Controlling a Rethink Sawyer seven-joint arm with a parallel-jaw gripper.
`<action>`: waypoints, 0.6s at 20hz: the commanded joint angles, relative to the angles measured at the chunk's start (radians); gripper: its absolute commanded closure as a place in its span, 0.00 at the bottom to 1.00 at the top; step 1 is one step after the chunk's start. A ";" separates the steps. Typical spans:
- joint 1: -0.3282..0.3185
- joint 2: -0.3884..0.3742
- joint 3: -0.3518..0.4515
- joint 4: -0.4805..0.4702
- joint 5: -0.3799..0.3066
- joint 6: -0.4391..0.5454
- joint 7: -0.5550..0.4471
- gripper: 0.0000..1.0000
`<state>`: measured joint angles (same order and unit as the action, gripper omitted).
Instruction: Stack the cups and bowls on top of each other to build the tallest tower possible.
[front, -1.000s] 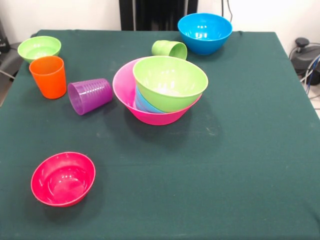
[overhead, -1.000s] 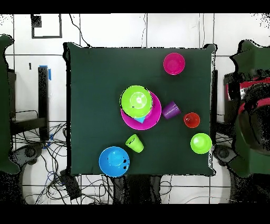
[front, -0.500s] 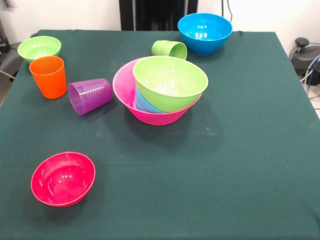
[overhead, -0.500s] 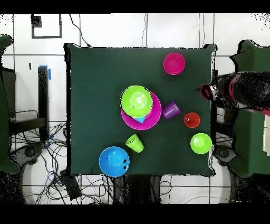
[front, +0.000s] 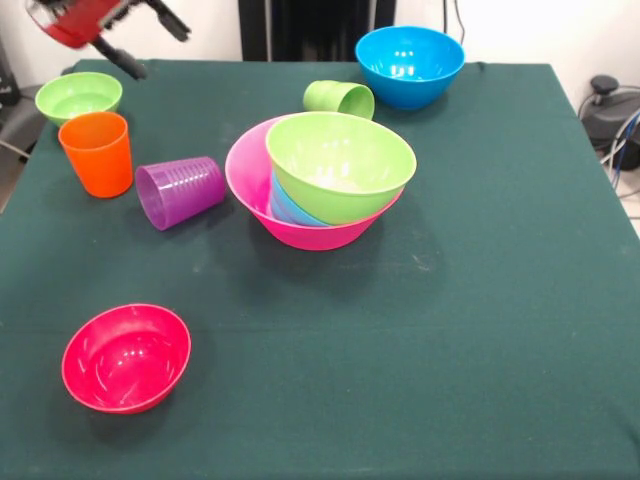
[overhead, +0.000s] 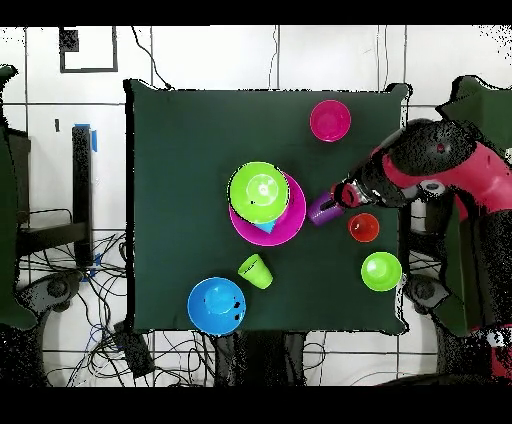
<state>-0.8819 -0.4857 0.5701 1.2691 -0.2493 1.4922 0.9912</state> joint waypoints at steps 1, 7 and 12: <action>0.014 0.074 -0.055 -0.076 0.021 0.031 0.141 0.00; -0.002 0.094 -0.054 -0.050 0.073 -0.009 0.175 0.00; -0.009 0.105 -0.070 -0.019 0.156 -0.071 0.265 0.00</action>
<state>-0.9048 -0.4091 0.5583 1.2591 -0.1422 1.4922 1.0050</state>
